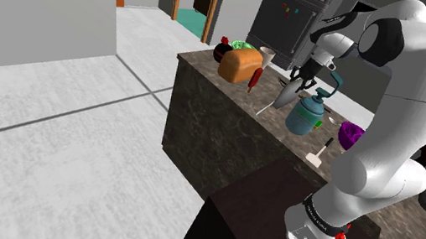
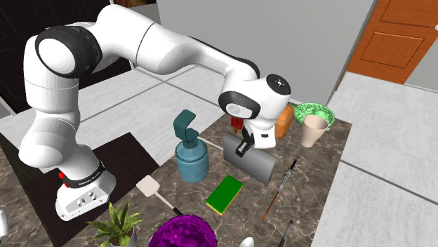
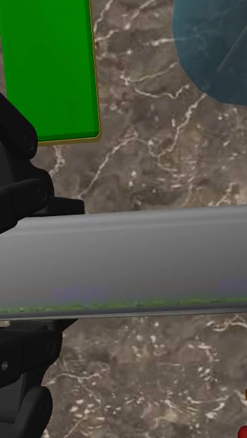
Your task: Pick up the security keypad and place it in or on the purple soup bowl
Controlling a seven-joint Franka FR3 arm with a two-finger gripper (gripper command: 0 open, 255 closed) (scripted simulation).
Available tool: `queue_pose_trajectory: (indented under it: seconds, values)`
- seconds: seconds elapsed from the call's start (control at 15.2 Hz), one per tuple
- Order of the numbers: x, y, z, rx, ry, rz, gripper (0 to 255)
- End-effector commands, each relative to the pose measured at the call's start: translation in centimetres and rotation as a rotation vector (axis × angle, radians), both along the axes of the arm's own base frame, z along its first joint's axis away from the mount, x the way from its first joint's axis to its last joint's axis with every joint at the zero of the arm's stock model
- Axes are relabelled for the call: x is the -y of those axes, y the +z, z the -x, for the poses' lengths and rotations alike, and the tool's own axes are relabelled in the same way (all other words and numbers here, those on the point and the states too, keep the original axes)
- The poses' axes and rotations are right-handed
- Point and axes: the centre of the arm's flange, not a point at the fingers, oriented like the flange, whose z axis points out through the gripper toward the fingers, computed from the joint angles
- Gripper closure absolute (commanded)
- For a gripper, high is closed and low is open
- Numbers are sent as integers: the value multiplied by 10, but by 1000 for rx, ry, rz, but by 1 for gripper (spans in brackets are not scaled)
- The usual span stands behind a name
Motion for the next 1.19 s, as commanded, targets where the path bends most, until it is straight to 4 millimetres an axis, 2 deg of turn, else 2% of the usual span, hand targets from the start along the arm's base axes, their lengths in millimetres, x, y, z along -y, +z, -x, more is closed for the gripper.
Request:
queue_pose_trajectory:
  seconds: [0.0,0.07,1.12]
  values:
    - [0,0,0,0,0,0,255]
    - [0,-1,0,0,0,0,255]
    - [0,84,0,0,0,0,255]
